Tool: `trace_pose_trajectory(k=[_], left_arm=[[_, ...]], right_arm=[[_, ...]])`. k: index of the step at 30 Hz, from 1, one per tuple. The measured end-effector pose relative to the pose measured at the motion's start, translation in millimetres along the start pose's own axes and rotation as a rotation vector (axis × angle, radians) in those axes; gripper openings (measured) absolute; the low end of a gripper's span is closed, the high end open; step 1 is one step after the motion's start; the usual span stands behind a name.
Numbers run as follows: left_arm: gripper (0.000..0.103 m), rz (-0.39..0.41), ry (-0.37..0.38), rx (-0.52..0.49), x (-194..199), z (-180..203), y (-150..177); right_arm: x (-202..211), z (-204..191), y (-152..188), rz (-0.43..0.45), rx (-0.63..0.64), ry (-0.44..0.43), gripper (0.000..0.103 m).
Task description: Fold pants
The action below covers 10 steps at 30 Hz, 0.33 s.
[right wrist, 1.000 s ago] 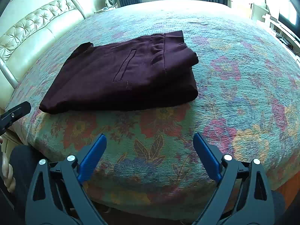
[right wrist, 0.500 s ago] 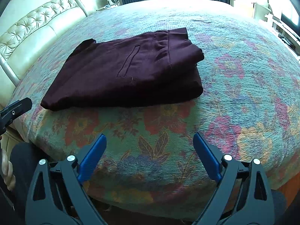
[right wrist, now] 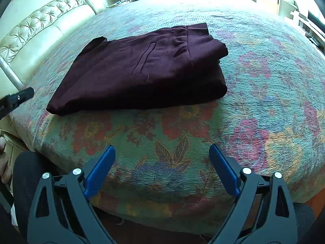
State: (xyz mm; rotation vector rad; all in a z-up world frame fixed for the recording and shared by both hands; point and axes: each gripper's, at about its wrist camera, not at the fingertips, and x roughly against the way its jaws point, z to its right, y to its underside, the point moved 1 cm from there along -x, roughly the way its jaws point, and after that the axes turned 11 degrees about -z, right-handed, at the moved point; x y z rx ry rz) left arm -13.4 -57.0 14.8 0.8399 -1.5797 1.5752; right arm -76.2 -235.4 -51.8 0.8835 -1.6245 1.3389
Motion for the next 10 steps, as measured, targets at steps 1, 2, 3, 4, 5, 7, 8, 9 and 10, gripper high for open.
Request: trace_pose_trajectory(k=[1, 2, 3, 4, 5, 7, 8, 9, 10], left_arm=[[0.094, 0.014, 0.0, -0.016, 2.2, 1.2, -4.3], [0.094, 0.031, 0.016, -0.035, 4.1, 1.3, -10.4], [0.094, 0.036, 0.036, -0.042, 3.7, -0.1, -17.5], [0.094, 0.029, 0.035, -0.039, 0.6, -3.1, -25.9], [0.094, 0.02, 0.025, -0.023, -4.0, -10.7, -35.7], [0.094, 0.022, 0.055, 0.02, -17.1, -35.4, -61.9], [0.094, 0.025, 0.064, 0.04, -28.5, -51.4, -79.3], [0.094, 0.026, 0.064, 0.058, -39.9, -64.1, -93.9], [0.094, 0.029, 0.063, 0.074, -56.2, -79.8, -111.9]], right_arm=[[-0.2, 0.2, 0.1, -0.002, 0.0, -0.002, 0.094], [0.2, 0.4, -0.4, -0.005, -0.002, -0.009, 0.094], [1.4, 0.6, -1.9, -0.01, -0.002, -0.018, 0.094], [3.5, 1.6, -5.1, -0.01, -0.005, -0.032, 0.094], [6.5, 4.0, -9.9, -0.007, -0.011, -0.047, 0.094], [15.8, 10.2, -27.9, 0.018, -0.019, -0.085, 0.094], [19.3, 14.1, -40.7, 0.031, -0.018, -0.093, 0.094], [22.1, 19.7, -60.3, 0.046, -0.016, -0.092, 0.094], [22.8, 25.5, -81.3, 0.058, -0.012, -0.091, 0.094]])
